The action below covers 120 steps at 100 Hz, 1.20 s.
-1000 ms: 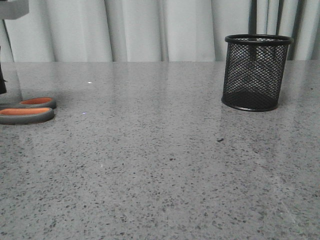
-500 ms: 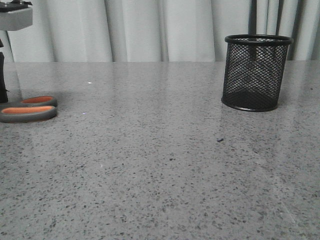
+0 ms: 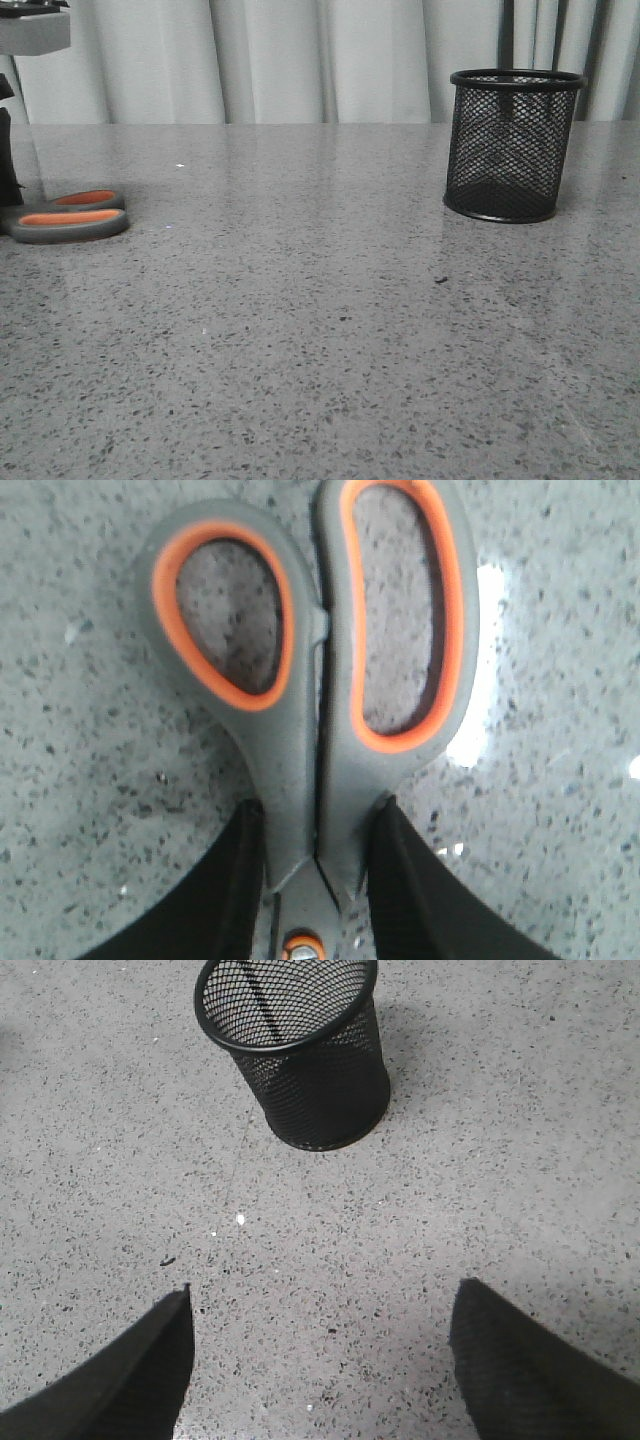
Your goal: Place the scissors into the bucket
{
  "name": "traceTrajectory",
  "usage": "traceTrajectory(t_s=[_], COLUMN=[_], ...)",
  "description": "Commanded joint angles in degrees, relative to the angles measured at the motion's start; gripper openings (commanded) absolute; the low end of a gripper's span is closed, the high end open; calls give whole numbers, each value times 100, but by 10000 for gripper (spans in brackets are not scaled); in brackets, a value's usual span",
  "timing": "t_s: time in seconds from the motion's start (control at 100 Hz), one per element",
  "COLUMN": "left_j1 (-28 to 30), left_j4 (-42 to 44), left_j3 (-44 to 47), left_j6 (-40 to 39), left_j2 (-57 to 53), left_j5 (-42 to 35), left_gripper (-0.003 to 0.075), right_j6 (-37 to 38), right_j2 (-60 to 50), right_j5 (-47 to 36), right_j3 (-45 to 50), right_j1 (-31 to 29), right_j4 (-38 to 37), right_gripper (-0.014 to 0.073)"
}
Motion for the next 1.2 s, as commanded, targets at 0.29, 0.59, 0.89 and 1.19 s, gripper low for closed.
traceTrajectory(t_s=[0.29, 0.59, 0.89, 1.19], left_j1=[-666, -2157, -3646, -4405], left_j4=[-283, 398, 1065, 1110], left_j3=[-1189, -1962, -2337, -2361], left_j6=[-740, -1770, -2843, -3215], left_j2=[-714, -1570, -1940, -1940], left_j5=[446, 446, 290, -106], left_gripper=[-13, -13, -13, -13], right_j6=[-59, -1568, -3065, -3252], right_j2=[11, 11, 159, 1038], right_j5=[-236, -415, -335, 466], right_j3=[-183, -183, -183, -617], right_j1=[9, 9, 9, 9], right_j4=[309, 3228, 6061, 6535], right_gripper=[484, 484, 413, 412])
